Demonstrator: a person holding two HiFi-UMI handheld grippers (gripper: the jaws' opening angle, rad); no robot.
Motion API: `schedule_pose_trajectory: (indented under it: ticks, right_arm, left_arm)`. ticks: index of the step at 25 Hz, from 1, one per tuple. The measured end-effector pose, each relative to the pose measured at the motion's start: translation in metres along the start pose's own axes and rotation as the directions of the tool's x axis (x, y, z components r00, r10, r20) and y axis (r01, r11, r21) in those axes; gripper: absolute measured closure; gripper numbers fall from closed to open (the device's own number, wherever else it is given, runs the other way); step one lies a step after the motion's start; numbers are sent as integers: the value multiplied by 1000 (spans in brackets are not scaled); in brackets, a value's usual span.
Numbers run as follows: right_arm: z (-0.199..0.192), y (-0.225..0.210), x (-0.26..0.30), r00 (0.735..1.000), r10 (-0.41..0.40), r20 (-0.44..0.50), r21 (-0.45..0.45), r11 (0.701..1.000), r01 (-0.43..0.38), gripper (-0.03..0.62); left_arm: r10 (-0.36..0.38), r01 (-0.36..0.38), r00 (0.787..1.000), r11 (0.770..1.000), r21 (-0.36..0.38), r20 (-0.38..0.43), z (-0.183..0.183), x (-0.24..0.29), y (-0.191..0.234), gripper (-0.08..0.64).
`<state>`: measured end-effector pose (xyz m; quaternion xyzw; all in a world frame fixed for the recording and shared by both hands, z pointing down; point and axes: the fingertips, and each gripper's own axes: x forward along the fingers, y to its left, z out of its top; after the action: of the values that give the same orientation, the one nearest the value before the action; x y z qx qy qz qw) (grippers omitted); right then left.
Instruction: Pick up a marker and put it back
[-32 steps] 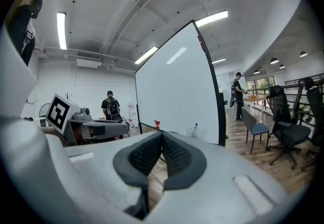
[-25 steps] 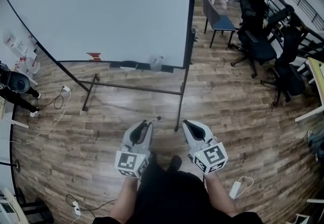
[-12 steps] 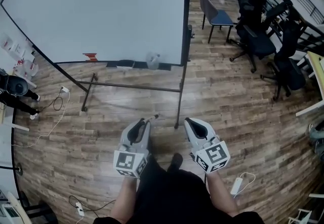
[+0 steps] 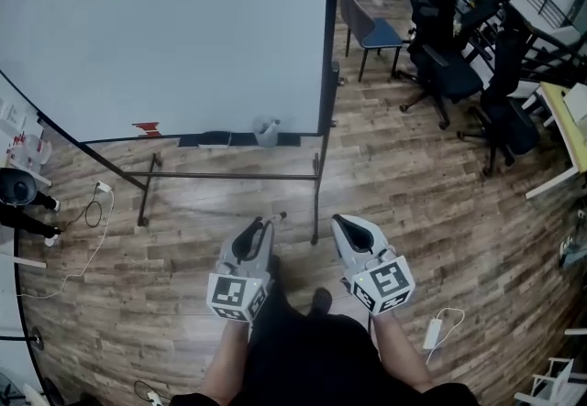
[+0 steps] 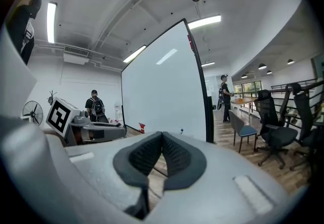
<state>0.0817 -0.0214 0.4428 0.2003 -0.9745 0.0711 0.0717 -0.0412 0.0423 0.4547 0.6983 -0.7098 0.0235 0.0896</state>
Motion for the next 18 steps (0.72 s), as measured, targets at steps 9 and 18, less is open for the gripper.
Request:
schedule_pose_trajectory:
  ticks: [9,18]
  right_arm:
    - [19,-14,73,996,-84,5,27,996,84,591]
    - [24,-17,122,983,-183,-6,49,982,183,591]
  left_arm:
    - [-93,93,996,995,21,-3,24,60,65,477]
    - [-203,204,979,979,11,-26,26,111,112,477]
